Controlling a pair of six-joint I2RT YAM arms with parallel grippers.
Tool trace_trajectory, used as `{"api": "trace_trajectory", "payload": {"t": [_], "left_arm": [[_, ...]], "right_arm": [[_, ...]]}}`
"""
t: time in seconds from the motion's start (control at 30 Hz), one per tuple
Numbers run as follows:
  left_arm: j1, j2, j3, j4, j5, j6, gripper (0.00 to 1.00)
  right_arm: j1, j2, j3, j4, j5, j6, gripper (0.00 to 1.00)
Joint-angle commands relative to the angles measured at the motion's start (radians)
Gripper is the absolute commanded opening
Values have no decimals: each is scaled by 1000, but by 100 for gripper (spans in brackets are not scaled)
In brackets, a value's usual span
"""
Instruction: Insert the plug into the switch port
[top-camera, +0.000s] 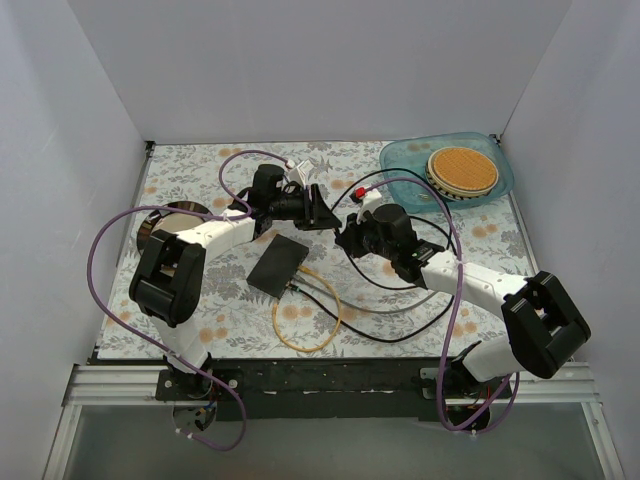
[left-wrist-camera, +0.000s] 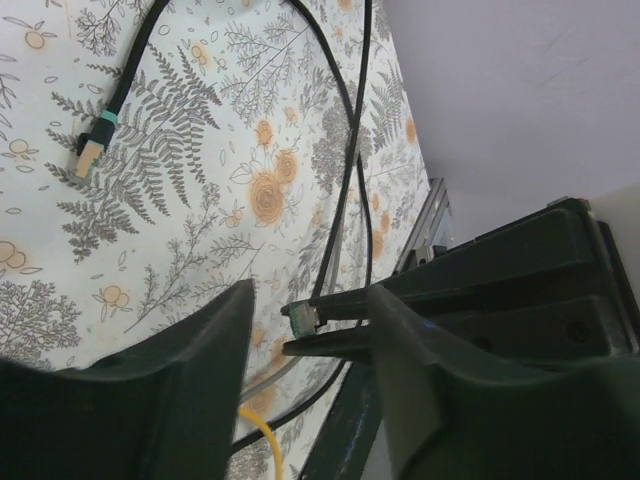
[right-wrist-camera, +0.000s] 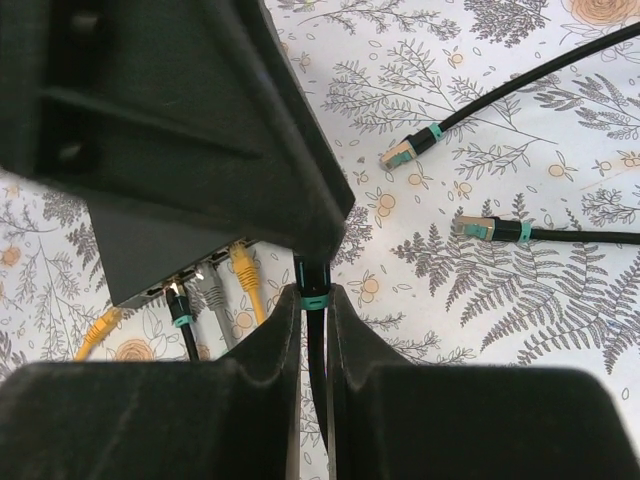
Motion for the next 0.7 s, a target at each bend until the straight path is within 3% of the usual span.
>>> {"api": "trace_trajectory", "payload": {"t": [0.0,0.33,0.53,0.67], "left_arm": [[-4,-85,-4,-10,-34,15,98],[93,-153,-45,-173,-297,101,98],[162,-199,-62,-299,-613,201,98],[188,-175,-70,-340,-681,214,98]], "right_arm": [[-8,-19,25,37,30,-11,1],[-6,-10,21,-43,4,-111,1],[15,93,79,-121,-19,-183,1],[61,171,130,-161,21,-243,1]]}}
